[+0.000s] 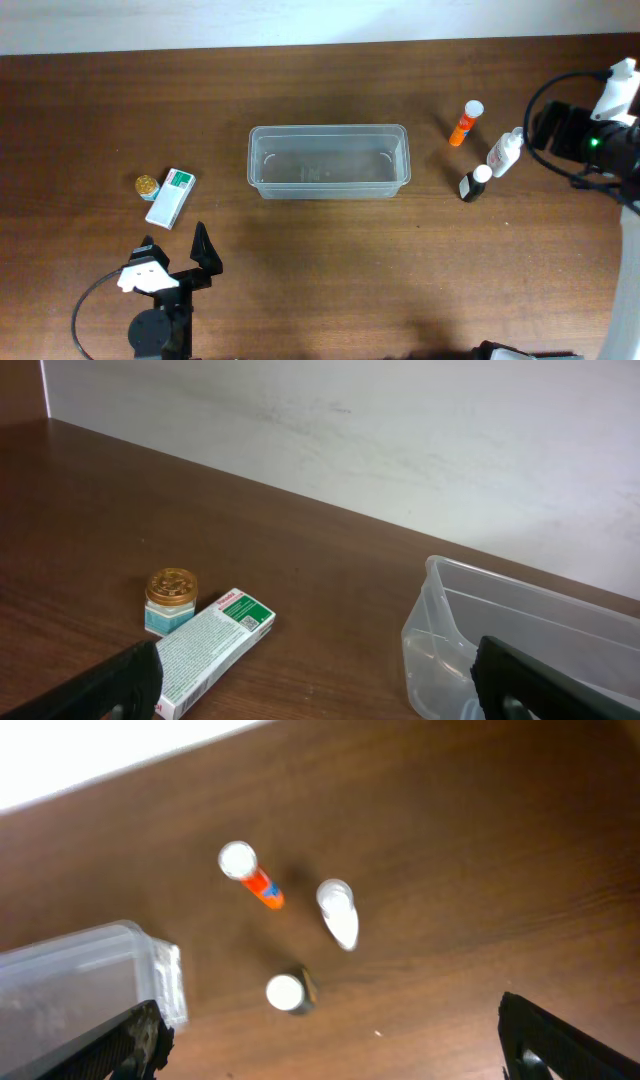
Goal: Pack container
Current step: 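Move the right gripper over the white pump bottle and lower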
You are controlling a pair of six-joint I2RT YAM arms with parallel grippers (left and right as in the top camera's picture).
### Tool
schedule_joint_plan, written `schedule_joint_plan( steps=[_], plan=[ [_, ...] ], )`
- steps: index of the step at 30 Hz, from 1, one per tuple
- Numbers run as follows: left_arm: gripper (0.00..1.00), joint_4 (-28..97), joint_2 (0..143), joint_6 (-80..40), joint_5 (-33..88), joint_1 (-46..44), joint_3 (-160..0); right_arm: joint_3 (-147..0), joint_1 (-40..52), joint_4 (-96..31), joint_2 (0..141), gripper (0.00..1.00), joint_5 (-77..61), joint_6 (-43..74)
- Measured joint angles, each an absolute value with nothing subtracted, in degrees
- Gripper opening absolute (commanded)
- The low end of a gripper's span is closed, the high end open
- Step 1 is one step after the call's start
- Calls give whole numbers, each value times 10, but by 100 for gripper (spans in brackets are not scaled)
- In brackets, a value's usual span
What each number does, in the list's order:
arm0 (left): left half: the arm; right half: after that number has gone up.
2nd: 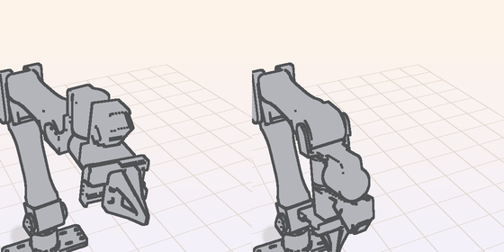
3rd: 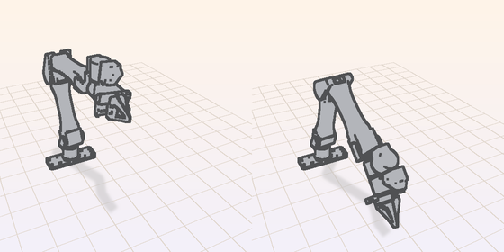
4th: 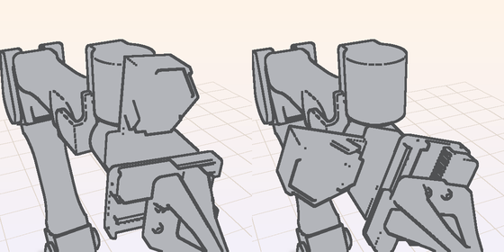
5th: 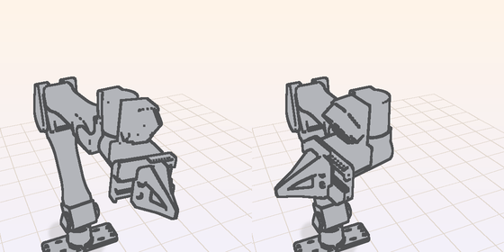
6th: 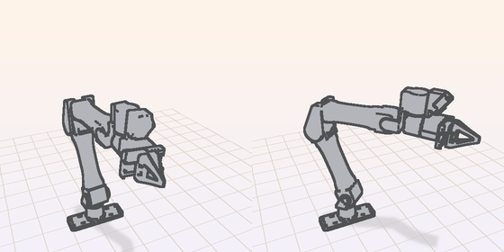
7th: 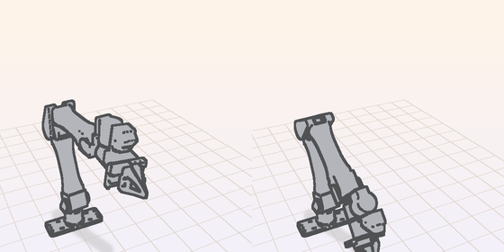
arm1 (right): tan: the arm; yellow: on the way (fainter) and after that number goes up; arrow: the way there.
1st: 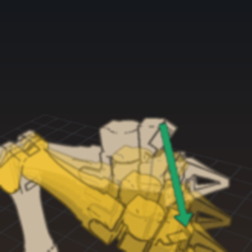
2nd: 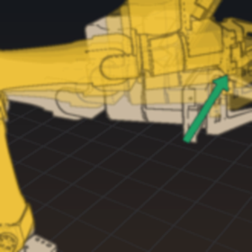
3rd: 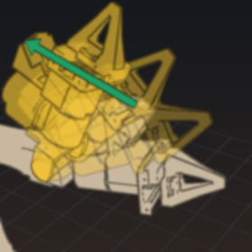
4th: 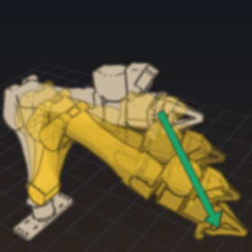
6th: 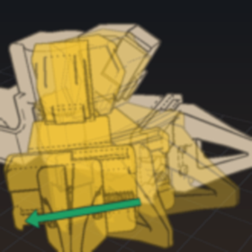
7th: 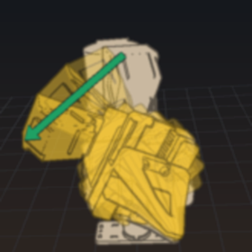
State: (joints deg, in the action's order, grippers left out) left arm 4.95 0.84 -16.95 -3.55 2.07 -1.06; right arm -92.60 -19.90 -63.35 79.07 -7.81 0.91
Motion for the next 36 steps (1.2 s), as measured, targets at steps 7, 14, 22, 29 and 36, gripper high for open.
schedule_joint_plan(
  steps=[7,14,22,29,36],
  plan=[
    [99,50,8,-170,-36,21,-11,-929,-212,-667,877,99,-103,-75],
    [99,50,8,-170,-36,21,-11,-929,-212,-666,979,98,-108,-96],
    [99,50,8,-170,-36,21,-11,-929,-212,-617,1039,98,-130,-107],
    [99,50,8,-170,-36,21,-11,-929,-212,-589,1061,92,-137,-138],
    [99,50,8,-170,-36,21,-11,-929,-212,-578,1086,88,-145,-164]
  ],
)
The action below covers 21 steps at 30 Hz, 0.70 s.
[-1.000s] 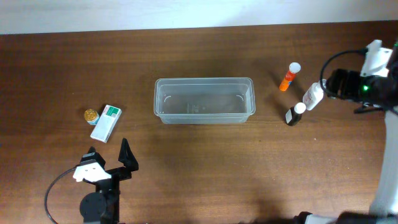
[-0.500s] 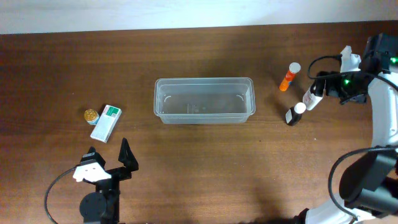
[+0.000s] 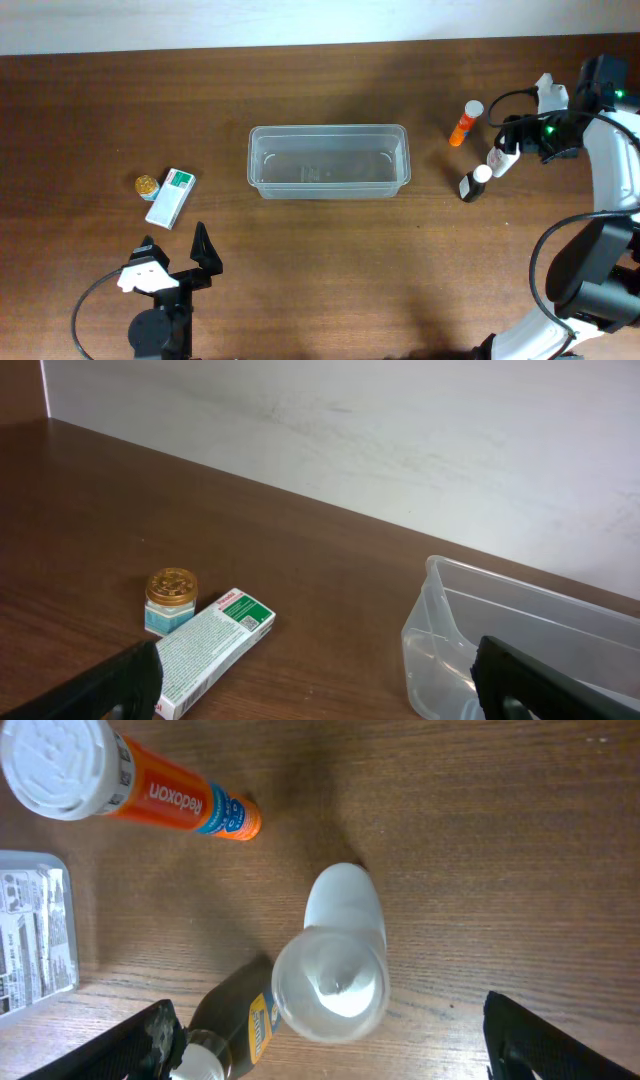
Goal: Pack container
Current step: 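Move the right gripper over the white pump bottle and lower, then close the right gripper on the white pump bottle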
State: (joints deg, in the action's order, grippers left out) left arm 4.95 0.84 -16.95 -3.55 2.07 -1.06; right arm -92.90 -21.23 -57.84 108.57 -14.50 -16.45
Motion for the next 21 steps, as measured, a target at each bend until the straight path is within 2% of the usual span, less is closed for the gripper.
schedule_joint_plan(
  steps=[6,11,16,21],
  plan=[
    [99,50,8,-170,-36,21,-11,-929,-212,-563,1107,84,-145,-172],
    [99,50,8,-170,-36,21,-11,-929,-212,-549,1123,78,-145,-181],
    [99,50,8,-170,-36,21,-11,-929,-212,-534,1138,66,-145,-187],
    [100,50,8,-170,-36,21,-11,-929,-212,-521,1145,64,-145,-187]
  ],
)
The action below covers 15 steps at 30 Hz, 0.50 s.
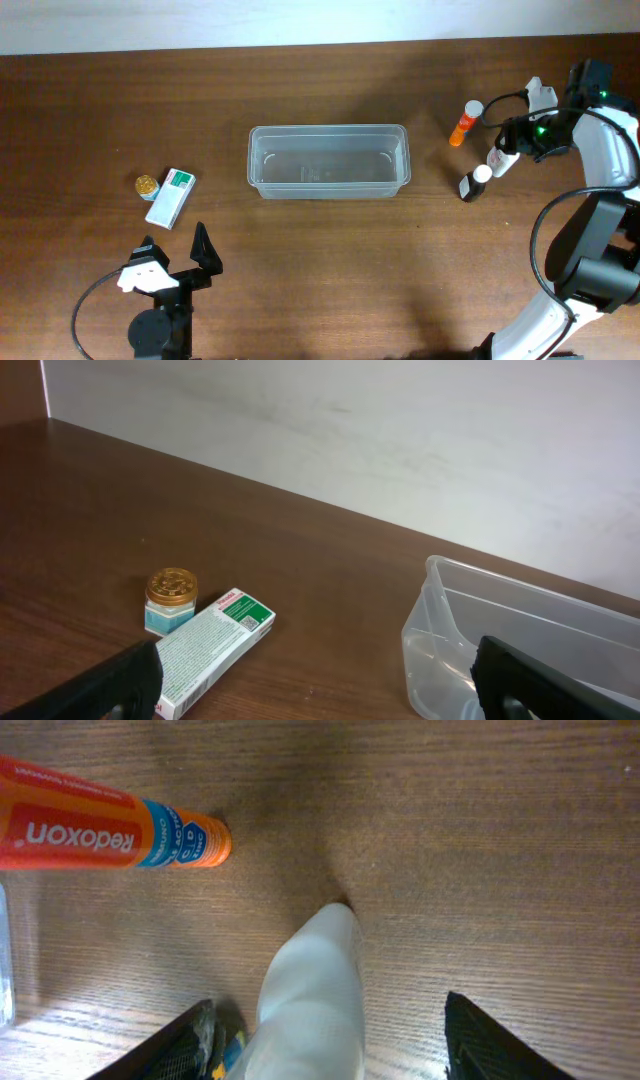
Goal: Pack container
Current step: 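Close the right gripper on the white pump bottle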
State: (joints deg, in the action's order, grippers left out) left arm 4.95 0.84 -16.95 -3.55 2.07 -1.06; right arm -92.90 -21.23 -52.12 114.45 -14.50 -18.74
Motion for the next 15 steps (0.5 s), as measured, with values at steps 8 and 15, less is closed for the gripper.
schedule_joint_plan(
  steps=[8,15],
  plan=[
    [99,50,8,-170,-36,21,-11,-929,-212,-509,1145,60,-145,-187],
    [99,50,8,-170,-36,21,-11,-929,-212,-508,1155,56,-145,-187]
  ],
)
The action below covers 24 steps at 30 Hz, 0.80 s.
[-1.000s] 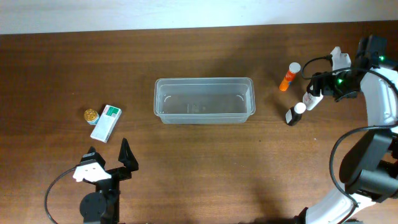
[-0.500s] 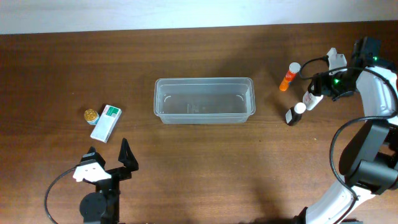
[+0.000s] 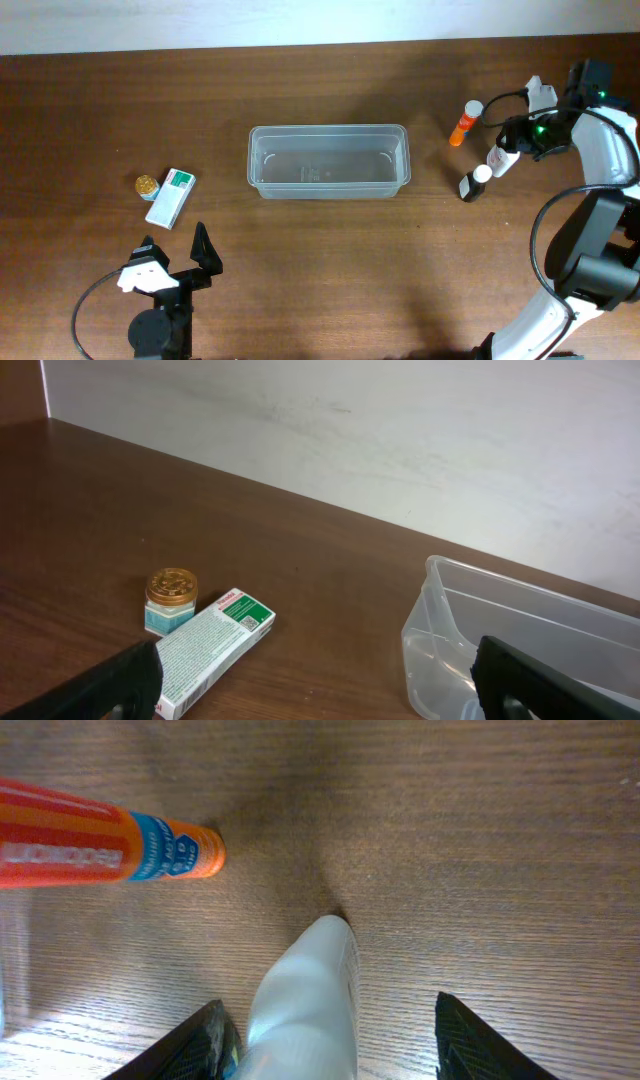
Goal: Pack container
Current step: 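Close the right gripper on the white pump bottle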
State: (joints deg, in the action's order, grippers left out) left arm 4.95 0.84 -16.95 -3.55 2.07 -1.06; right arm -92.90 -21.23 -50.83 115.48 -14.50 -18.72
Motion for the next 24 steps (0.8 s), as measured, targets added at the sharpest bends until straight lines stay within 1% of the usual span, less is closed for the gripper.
schedule_joint_plan(
  steps=[3,8,12,18,24],
  plan=[
    [99,50,8,-170,-36,21,-11,-929,-212,-510,1169,49,-145,-187],
    [99,50,8,-170,-36,21,-11,-929,-212,-511,1175,28,-147,-187],
    [99,50,8,-170,-36,21,-11,-929,-212,-512,1175,15,-147,-188],
    [99,50,8,-170,-36,21,-11,-933,-212,-523,1175,15,-147,-187],
    [99,50,8,-170,-36,21,-11,-1000,-212,-621,1189,15,-144,-187]
  ],
)
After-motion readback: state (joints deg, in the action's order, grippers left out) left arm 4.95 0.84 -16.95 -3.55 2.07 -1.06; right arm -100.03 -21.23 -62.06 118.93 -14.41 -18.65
